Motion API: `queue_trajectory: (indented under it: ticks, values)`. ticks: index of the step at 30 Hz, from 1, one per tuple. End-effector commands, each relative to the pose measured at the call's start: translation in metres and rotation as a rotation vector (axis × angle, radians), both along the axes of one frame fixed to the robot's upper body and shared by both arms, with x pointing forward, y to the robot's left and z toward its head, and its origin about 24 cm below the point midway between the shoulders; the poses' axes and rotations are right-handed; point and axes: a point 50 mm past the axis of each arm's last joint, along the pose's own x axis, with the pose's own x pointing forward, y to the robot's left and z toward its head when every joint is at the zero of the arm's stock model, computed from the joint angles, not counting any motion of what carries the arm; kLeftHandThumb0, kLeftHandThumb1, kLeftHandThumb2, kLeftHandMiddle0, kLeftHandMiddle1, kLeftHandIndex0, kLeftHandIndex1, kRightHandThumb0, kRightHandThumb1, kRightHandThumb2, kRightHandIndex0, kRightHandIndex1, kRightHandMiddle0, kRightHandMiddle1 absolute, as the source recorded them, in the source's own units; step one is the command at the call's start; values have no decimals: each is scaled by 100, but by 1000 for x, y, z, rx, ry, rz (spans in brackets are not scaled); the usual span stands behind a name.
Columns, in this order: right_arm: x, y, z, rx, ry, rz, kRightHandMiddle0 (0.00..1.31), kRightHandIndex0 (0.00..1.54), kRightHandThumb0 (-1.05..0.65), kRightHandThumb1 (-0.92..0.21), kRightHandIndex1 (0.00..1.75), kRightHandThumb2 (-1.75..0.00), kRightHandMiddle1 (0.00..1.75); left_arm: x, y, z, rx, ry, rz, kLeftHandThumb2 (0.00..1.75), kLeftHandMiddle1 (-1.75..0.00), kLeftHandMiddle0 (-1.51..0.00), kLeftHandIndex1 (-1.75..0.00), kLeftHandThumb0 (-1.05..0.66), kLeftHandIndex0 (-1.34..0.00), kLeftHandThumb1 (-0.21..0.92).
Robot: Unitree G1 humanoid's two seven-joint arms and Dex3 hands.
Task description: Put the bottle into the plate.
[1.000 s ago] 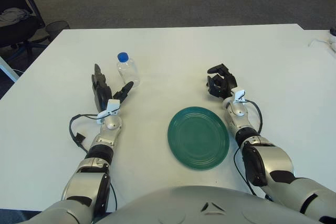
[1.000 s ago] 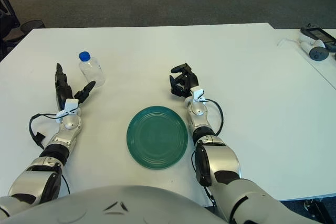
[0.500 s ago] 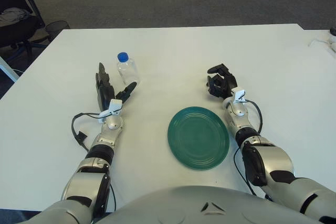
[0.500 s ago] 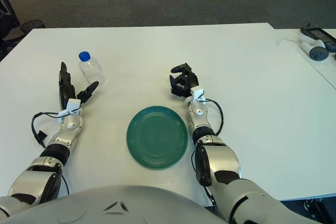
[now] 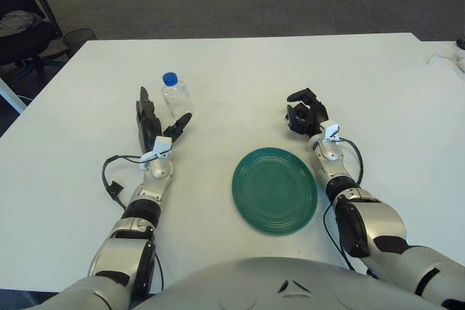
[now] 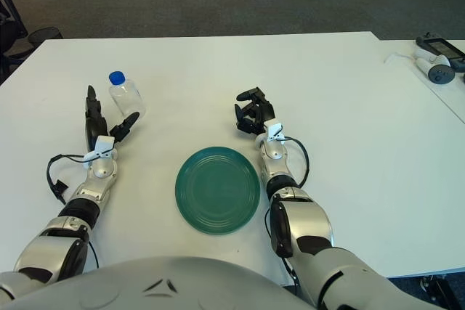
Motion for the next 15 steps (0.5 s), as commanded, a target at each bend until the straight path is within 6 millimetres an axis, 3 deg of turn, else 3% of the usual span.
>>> queue_trajectory:
  ticks: [1, 15]
  values:
    - [-58, 2, -75, 9, 442, -3, 39, 50, 0, -58, 163, -89, 150, -9, -10, -21, -38, 113, -10, 2, 0, 0, 0, -105, 0, 90]
    - [-57, 3, -74, 2, 438, -2, 37, 52, 0, -56, 165, -93, 152, 11, -6, -16, -78, 162, -9, 2, 0, 0, 0, -105, 0, 90]
